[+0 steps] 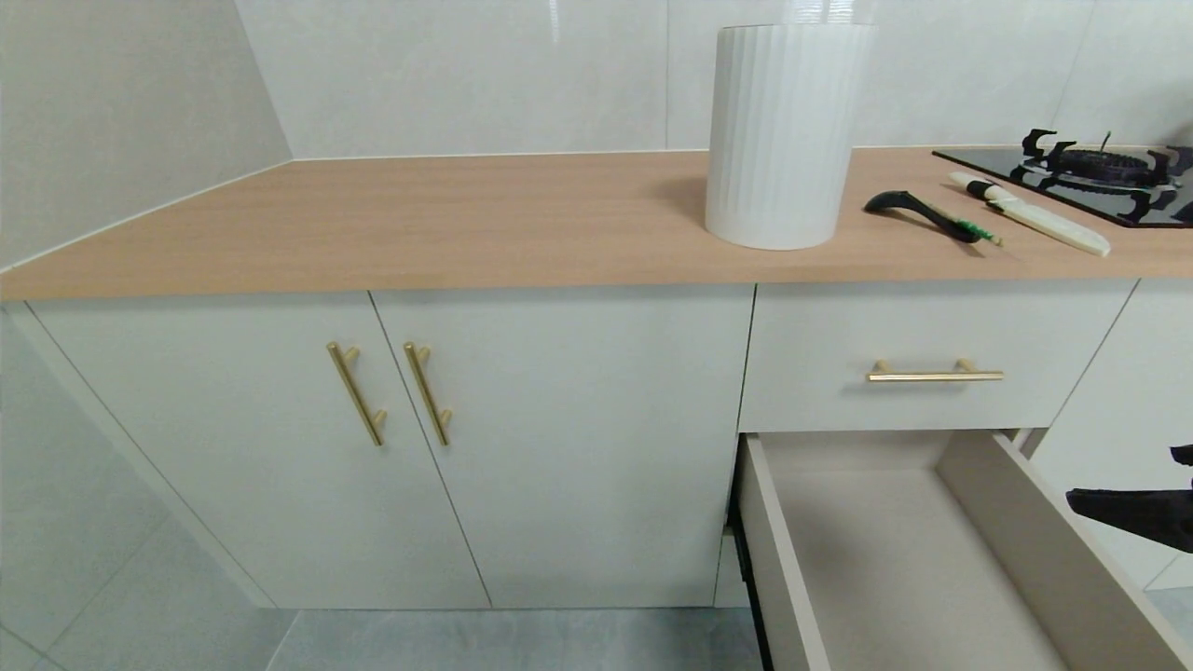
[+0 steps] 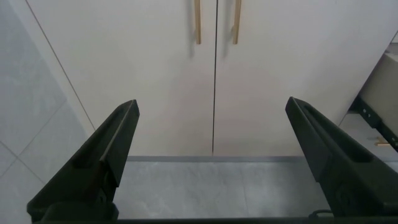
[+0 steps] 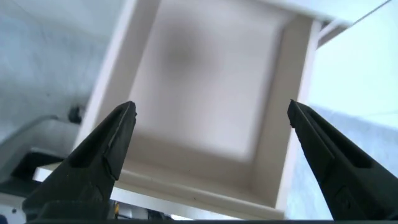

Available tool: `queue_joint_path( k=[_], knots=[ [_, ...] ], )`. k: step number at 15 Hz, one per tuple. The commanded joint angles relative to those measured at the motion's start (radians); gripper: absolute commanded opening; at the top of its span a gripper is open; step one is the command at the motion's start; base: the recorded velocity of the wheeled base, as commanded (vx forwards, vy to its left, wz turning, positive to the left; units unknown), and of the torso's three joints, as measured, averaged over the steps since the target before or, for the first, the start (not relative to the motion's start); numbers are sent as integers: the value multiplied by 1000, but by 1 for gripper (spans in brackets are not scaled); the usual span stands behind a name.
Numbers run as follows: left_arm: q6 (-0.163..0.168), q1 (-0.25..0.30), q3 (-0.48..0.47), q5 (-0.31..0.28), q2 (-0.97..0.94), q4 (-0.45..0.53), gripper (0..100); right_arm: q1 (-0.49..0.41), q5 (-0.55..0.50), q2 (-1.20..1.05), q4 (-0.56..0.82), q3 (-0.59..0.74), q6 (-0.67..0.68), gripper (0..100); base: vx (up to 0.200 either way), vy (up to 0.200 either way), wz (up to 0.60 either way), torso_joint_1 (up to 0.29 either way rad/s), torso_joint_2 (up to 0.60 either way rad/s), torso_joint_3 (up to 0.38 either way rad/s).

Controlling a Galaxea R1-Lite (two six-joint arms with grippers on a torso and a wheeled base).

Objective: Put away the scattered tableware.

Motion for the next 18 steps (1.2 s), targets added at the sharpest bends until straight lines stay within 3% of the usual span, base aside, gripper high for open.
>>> queue_joint_path(
  k=[1,6,9,15,18],
  knots=[
    [0,0,0,1,2,0,100,0,0,-28,-4,-3,0,100,0,0,0,71,-422,-344],
    [0,0,0,1,2,0,100,0,3,-28,-34,-23,3,100,0,0,0,76,-482,-325],
    [0,0,0,1,2,0,100,-2,0,29,-159,-54,28,100,0,0,0,36,-118,-92],
    [0,0,0,1,2,0,100,-28,-57,339,-165,-385,68,100,0,0,0,0,0,0],
    [0,0,0,1,2,0,100,-37,-159,566,-86,-597,193,100,0,0,0,0,0,0]
  ],
)
